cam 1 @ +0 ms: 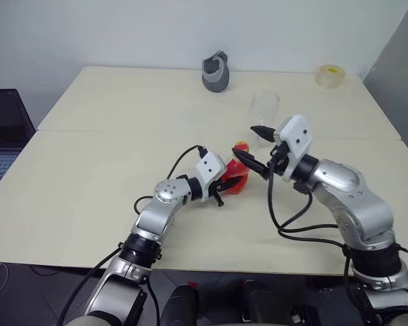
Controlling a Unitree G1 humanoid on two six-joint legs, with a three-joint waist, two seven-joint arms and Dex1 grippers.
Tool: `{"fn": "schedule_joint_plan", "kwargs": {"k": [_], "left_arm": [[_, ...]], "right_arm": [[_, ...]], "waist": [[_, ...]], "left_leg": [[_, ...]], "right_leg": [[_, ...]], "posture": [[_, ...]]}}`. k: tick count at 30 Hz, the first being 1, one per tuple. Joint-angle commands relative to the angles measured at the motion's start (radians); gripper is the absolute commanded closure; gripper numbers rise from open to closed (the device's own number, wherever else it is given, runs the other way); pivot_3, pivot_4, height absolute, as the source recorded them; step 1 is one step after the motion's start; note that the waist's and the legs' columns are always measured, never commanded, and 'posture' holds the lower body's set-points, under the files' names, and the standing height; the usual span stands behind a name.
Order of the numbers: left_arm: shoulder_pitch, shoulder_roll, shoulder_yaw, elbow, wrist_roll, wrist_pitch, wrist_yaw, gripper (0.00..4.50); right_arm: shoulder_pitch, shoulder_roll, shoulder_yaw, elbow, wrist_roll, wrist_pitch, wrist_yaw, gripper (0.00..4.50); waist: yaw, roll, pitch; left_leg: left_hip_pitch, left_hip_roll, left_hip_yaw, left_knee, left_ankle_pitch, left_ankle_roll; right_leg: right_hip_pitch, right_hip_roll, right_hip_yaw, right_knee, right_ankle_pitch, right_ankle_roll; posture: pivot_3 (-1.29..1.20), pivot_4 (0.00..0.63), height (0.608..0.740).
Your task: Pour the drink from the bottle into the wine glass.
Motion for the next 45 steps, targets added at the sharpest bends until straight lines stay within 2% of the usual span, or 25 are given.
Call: {"fn": "schedule_joint_plan", "kwargs": {"k": [1, 8, 14, 22, 30, 33, 38, 39, 45], "left_arm": [[-0.012, -0.001, 0.018, -0.038, -0.01, -0.033, -0.002, 3.81], [-0.011, 0.002, 0.019, -0.039, -0.011, -0.032, -0.004, 3.81], [-0.012, 0.002, 0.018, -0.038, -0.011, -0.032, -0.006, 3.81], [-0.017, 0.001, 0.016, -0.035, -0.01, -0.033, -0.008, 3.81], [-0.017, 0.003, 0.019, -0.038, -0.009, -0.031, -0.005, 3.81], [-0.018, 0.003, 0.02, -0.037, -0.009, -0.032, -0.004, 3.81], [-0.02, 0.002, 0.02, -0.033, -0.007, -0.035, -0.001, 3.81], [-0.019, 0.003, 0.02, -0.034, -0.008, -0.035, -0.001, 3.81], [-0.02, 0.001, 0.022, -0.029, -0.006, -0.041, 0.001, 3.81]], "right_arm": [[0.03, -0.053, -0.096, -0.033, 0.047, 0.027, 0.029, 0.82], [0.051, -0.111, -0.135, -0.056, 0.134, 0.064, 0.094, 0.82], [0.005, -0.041, -0.09, -0.103, 0.203, 0.13, 0.046, 0.82], [-0.056, 0.017, 0.005, -0.03, 0.118, 0.1, 0.007, 0.82], [-0.094, 0.042, 0.023, 0.029, 0.087, 0.081, 0.014, 0.82], [-0.096, 0.047, 0.025, 0.033, 0.086, 0.082, 0.019, 1.39], [-0.101, 0.055, 0.026, 0.032, 0.089, 0.079, 0.024, 3.16], [-0.101, 0.056, 0.026, 0.03, 0.09, 0.079, 0.025, 3.28], [-0.091, 0.063, 0.013, 0.027, 0.109, 0.07, 0.036, 3.28]], "waist": [[0.0, 0.0, 0.0], [-0.002, 0.0, 0.0], [-0.002, 0.0, 0.0], [0.0, 0.0, 0.0], [0.0, 0.0, 0.0], [0.0, 0.0, 0.0], [0.0, 0.0, 0.0], [0.0, 0.0, 0.0], [0.0, 0.0, 0.0]], "left_leg": [[0.0, 0.0, 0.0, 0.0, 0.0, 0.0], [0.001, 0.001, 0.001, 0.0, 0.0, 0.0], [0.0, 0.001, 0.0, 0.0, 0.0, 0.0], [0.0, 0.0, 0.0, 0.0, 0.0, 0.0], [0.0, 0.0, 0.0, 0.0, 0.0, 0.0], [0.0, 0.0, 0.0, 0.0, 0.0, 0.0], [0.0, 0.0, 0.0, 0.0, 0.0, 0.0], [0.0, 0.0, 0.0, 0.0, 0.0, 0.0], [0.0, 0.0, 0.0, 0.0, 0.0, 0.0]], "right_leg": [[0.0, 0.0, 0.0, 0.0, 0.0, 0.0], [0.0, 0.001, 0.0, 0.0, 0.0, 0.0], [0.0, 0.001, 0.0, 0.0, 0.0, 0.0], [0.0, 0.001, 0.0, 0.0, 0.0, 0.0], [0.0, 0.001, 0.0, 0.0, 0.0, 0.0], [0.0, 0.001, 0.0, 0.0, 0.0, 0.0], [0.0, 0.001, 0.0, 0.0, 0.0, 0.0], [0.0, 0.0, 0.0, 0.0, 0.0, 0.0], [0.0, 0.0, 0.0, 0.0, 0.0, 0.0]], "posture": [[0.0, 0.15, 0.74], [0.0, 0.15, 0.74], [0.0, 0.15, 0.74], [0.0, 0.15, 0.74], [0.0, 0.15, 0.74], [0.0, 0.15, 0.74], [0.0, 0.15, 0.74], [0.0, 0.15, 0.74], [0.0, 0.15, 0.74]]}}
